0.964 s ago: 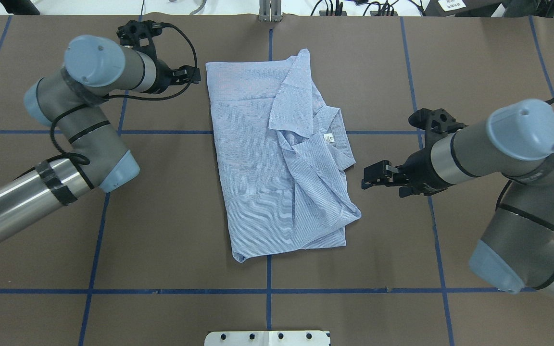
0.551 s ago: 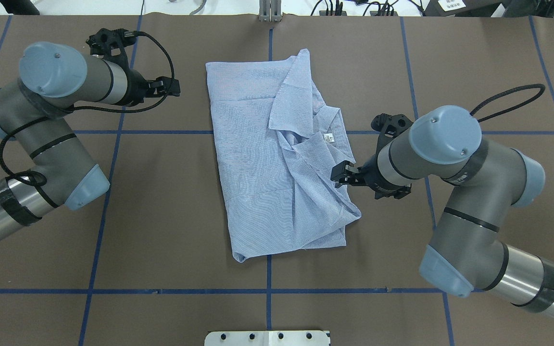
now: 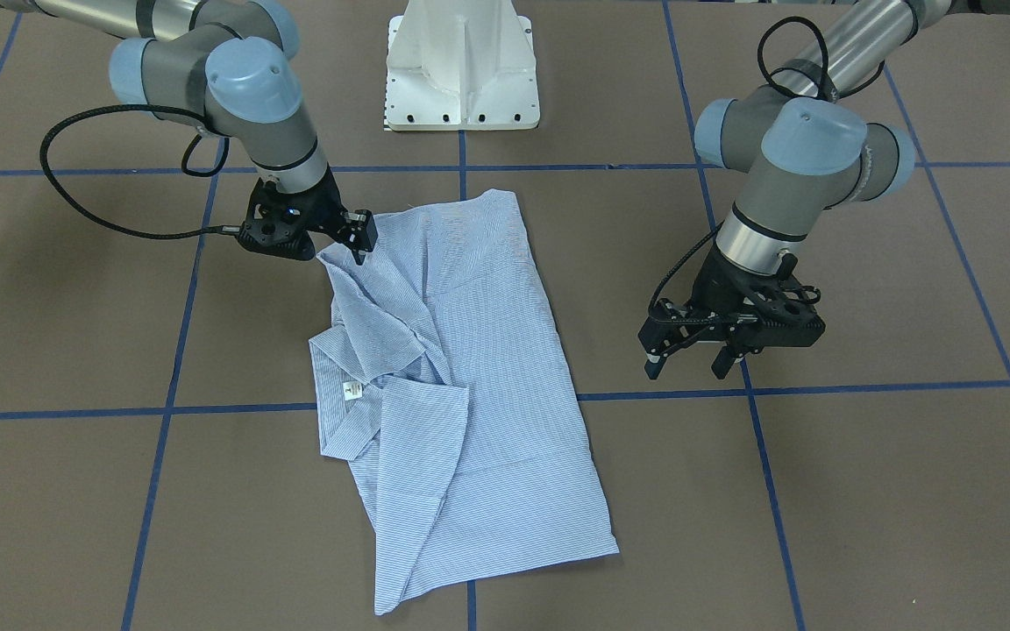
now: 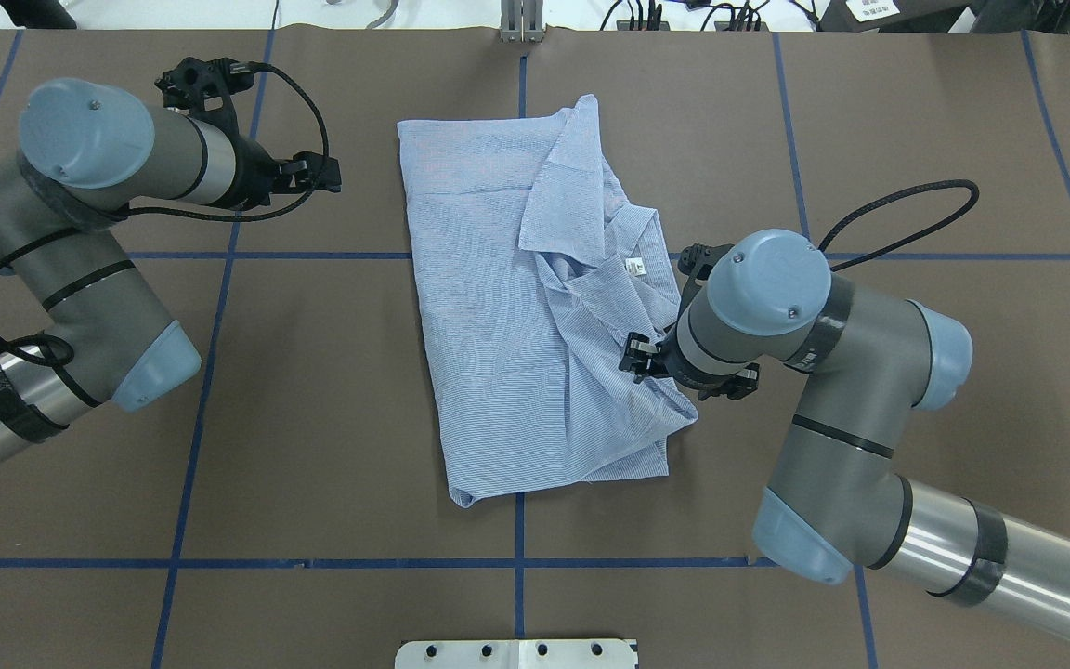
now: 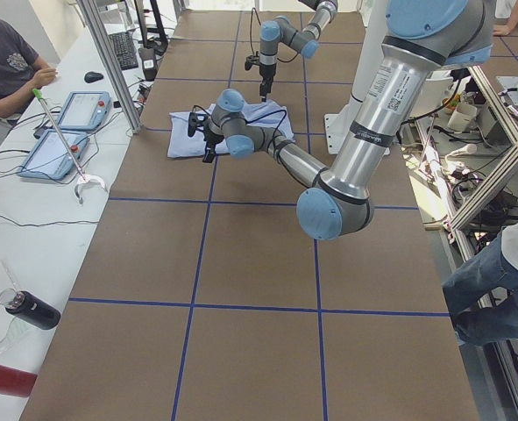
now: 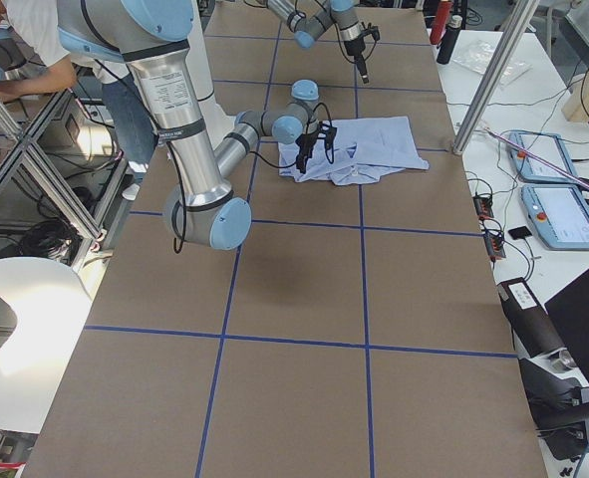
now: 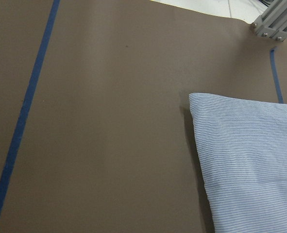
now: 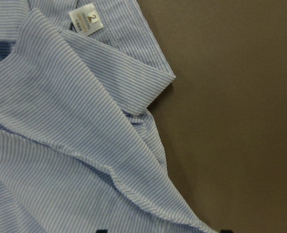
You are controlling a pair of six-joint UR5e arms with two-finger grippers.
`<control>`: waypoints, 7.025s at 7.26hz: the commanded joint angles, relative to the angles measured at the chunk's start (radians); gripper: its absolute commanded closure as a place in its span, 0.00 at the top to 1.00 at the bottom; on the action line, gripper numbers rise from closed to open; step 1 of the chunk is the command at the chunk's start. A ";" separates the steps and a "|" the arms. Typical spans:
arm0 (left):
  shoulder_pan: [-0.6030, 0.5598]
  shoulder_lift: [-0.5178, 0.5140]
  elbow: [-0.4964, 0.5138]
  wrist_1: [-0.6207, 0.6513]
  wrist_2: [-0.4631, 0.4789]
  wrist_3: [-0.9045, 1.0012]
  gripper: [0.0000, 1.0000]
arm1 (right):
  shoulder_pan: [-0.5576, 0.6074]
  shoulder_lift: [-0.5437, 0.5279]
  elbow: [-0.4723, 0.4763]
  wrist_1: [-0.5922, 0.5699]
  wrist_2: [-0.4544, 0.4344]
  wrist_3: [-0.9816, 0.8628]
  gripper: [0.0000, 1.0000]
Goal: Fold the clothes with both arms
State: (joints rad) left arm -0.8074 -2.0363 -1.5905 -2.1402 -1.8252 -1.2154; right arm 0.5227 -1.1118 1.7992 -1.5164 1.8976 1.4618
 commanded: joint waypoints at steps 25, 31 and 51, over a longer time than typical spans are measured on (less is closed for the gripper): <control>0.005 0.007 0.006 0.000 0.000 -0.009 0.99 | -0.015 -0.124 0.124 0.110 0.043 0.075 0.00; 0.008 0.005 0.014 0.000 0.001 -0.023 0.99 | -0.024 -0.341 0.068 0.654 0.038 0.303 0.00; 0.008 -0.002 0.017 -0.001 -0.002 -0.021 0.99 | -0.001 0.293 -0.374 0.139 -0.083 -0.262 1.00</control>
State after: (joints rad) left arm -0.7992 -2.0364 -1.5745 -2.1414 -1.8270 -1.2352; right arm 0.5164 -0.8221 1.4259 -1.3377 1.8138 1.2312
